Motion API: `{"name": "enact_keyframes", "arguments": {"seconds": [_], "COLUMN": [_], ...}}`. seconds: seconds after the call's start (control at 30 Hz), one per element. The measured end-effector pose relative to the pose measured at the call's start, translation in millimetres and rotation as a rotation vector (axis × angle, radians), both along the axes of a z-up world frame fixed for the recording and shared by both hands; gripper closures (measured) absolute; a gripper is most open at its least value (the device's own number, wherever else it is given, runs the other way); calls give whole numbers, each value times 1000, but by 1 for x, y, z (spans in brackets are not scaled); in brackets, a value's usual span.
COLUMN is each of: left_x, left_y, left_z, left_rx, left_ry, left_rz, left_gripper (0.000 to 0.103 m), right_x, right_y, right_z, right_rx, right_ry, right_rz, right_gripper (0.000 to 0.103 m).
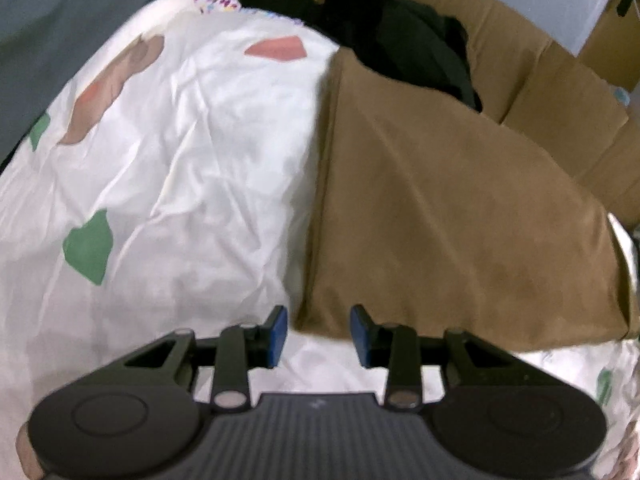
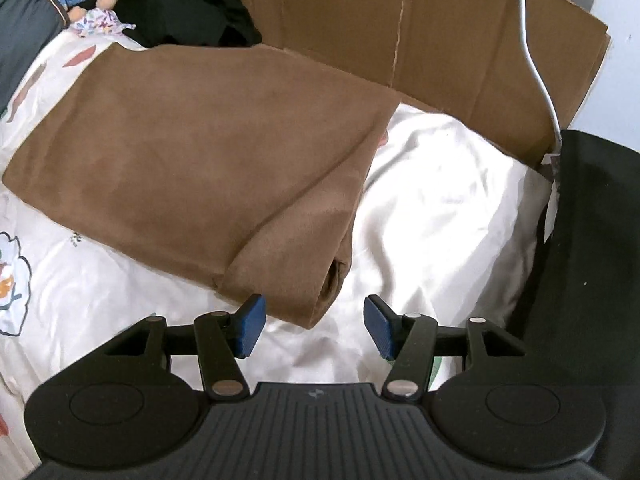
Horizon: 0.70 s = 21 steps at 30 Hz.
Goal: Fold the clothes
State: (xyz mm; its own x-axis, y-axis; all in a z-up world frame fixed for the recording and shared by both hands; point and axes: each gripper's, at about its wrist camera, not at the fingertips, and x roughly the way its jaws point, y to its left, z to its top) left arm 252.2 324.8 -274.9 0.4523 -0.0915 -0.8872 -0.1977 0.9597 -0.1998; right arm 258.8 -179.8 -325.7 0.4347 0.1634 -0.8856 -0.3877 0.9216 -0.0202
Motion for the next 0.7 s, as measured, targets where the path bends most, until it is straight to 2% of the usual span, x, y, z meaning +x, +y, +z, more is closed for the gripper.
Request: {"name": "enact_keyframes", "arguments": {"seconds": [0.13,0.17,0.33,0.43,0.5,0.7], "left_x": [1,4,7,7,7,8], "left_y": [-2,-5,-4,-3,-3,-4], "left_z": [-7,-9,-16,-17,-16,-15], "left_rx": [-3,16,15,16,15,21], "left_ry": [-15,-18,-12,-9,-8,-8], "left_rz": [-31,-49,-53,-56,-54,-61], "left_gripper": [66,66,66,66,66,66], "right_x": [0,0,3,7,8,4], "right_y": [3,3,6,7,8,5], "right_z": [-9,-10,-12,-16,-19,-16], "right_rx": [-8,-7,-1,-3,-16,-63], "right_ry": [10,11,11,25,36,27], "right_rz": [6,8,14,32,51,80], "right_gripper": [49,51,61,76,94,97]}}
